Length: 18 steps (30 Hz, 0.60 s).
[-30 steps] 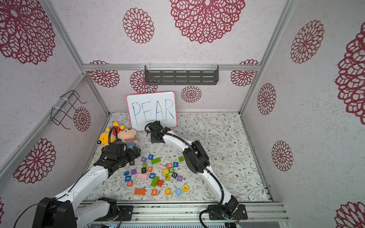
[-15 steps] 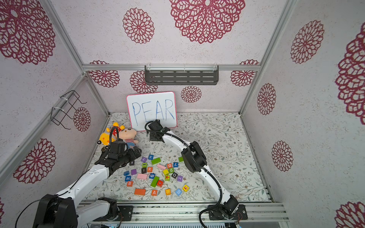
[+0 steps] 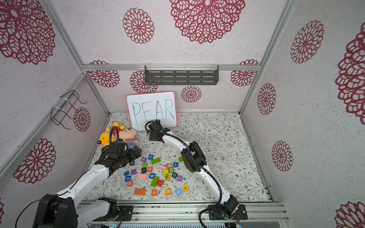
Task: Spell the uppercase word “pear” with letter blocks
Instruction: Place the letter block at the center of the board.
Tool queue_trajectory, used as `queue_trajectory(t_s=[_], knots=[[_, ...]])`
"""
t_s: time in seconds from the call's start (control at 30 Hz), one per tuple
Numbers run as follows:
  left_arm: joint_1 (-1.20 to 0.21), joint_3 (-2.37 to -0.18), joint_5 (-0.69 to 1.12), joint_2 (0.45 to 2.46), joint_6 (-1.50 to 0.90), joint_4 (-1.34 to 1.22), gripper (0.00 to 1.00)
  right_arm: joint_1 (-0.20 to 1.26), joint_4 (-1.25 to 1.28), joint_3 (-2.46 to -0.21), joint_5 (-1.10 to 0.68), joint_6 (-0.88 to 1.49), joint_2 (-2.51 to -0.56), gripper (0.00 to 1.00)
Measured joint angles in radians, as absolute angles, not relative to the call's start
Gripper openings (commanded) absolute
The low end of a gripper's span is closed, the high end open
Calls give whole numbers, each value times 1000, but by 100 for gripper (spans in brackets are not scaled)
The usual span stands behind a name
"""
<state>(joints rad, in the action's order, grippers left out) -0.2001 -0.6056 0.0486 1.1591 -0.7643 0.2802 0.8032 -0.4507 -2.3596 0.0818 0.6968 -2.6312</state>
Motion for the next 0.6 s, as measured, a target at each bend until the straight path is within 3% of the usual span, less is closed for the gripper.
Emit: queue_trajectory(t_s=[0.6], knots=[[-200,-606,79,1180,-780,266,98,800,-355,-2221,28,716,-2576,43]])
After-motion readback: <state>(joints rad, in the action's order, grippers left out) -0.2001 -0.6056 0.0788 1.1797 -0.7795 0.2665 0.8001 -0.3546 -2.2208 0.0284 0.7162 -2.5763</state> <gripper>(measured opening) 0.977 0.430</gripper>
